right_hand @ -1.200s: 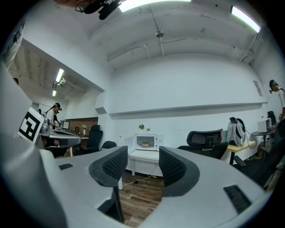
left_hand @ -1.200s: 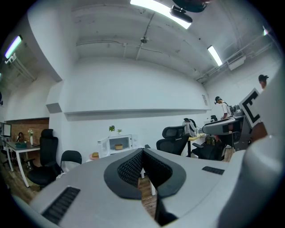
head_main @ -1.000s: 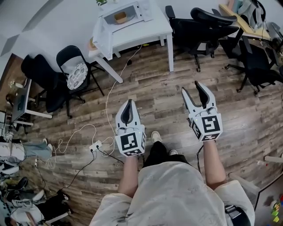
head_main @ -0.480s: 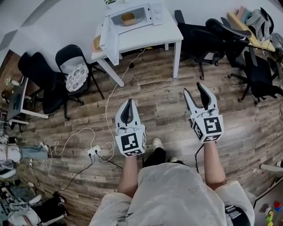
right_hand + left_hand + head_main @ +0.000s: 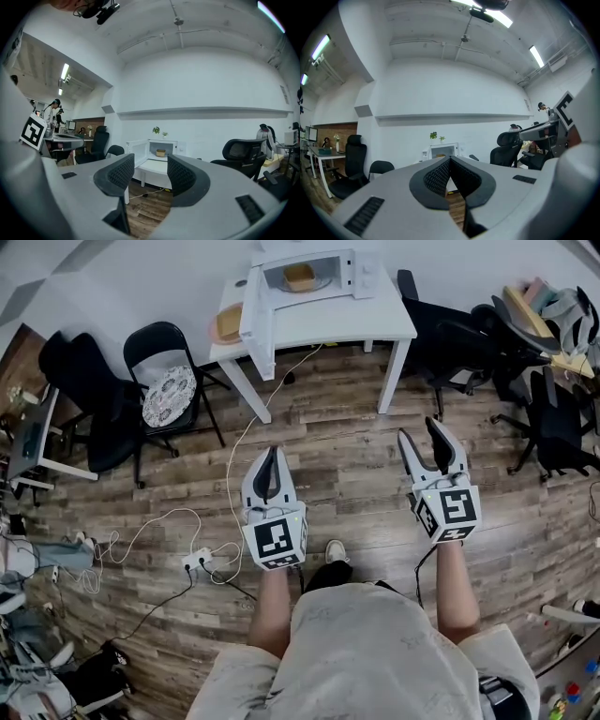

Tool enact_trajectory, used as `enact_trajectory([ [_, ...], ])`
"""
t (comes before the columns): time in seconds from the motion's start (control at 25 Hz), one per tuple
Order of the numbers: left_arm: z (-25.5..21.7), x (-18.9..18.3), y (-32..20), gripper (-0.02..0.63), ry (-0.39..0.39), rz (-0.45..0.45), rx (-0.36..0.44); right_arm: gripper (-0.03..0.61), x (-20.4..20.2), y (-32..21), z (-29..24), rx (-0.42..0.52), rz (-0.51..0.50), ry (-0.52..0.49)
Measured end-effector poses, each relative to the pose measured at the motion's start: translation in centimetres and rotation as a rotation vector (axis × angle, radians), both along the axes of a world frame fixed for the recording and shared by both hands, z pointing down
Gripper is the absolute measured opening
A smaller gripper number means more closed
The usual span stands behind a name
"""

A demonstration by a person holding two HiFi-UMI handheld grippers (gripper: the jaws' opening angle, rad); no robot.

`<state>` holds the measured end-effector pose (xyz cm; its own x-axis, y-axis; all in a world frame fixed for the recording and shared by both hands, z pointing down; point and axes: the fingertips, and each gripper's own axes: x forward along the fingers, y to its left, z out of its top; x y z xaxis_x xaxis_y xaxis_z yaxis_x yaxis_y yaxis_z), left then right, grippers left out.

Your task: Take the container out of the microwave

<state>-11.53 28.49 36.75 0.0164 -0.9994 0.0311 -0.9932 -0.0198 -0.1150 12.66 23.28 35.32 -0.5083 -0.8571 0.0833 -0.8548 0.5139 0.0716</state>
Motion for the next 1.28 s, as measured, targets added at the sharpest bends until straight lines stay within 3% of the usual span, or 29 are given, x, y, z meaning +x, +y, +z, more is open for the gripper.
enact_trajectory([
  [0.72, -0.1, -5.1, -6.2, 0.006, 0.035, 0.045, 0.032, 0.219, -6.3, -5.2, -1.0, 0.018, 0.001, 0.024],
  [1.28, 0.6, -4.3, -9.6, 0.006, 0.010, 0.118, 0.024, 0.219, -7.7, -8.5, -0.7, 0.022, 0.012, 0.013],
])
